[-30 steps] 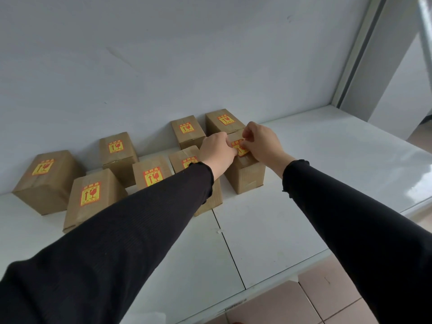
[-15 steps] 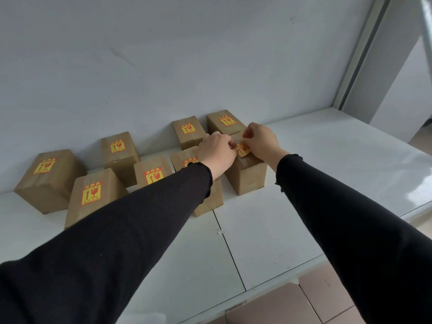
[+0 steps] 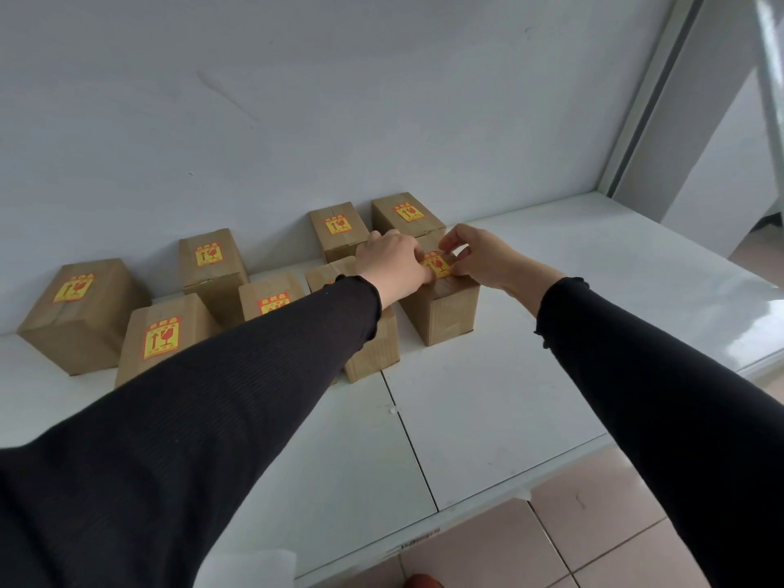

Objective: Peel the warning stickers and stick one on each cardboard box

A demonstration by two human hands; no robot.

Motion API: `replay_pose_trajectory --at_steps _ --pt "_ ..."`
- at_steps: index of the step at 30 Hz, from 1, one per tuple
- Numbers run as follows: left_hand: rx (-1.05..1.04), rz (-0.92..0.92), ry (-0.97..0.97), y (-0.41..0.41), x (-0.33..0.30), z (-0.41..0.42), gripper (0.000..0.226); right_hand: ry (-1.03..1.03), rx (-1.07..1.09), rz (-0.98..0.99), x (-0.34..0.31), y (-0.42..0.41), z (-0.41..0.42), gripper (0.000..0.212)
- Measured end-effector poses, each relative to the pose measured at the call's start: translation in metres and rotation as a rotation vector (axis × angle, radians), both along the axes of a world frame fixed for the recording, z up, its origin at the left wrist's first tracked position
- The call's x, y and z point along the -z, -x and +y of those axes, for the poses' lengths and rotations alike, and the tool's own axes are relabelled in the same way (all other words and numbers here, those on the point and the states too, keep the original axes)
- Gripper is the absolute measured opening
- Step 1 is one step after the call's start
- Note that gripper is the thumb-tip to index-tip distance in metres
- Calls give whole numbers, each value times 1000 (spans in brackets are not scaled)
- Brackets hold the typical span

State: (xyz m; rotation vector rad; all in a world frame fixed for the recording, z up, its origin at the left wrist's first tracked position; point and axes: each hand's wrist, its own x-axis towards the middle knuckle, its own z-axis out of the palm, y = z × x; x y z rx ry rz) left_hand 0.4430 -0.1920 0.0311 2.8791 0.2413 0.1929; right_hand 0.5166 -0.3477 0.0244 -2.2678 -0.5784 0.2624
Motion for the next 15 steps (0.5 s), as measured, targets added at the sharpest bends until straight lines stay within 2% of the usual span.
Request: replay_pose_trajectory --at_steps 4,8,11,15 --pt "-24 -10 -18 4 4 -5 49 30 39 -43 1 5 3 34" --pt "-11 -9 -26 11 2 -6 48 78 90 -168 -3 17 4 23" --pt "41 63 -13 20 -9 -3 48 127 93 -227 -10 27 3 18" --pt "100 130 33 39 -27 8 52 256 50 -318 -22 41 5 24"
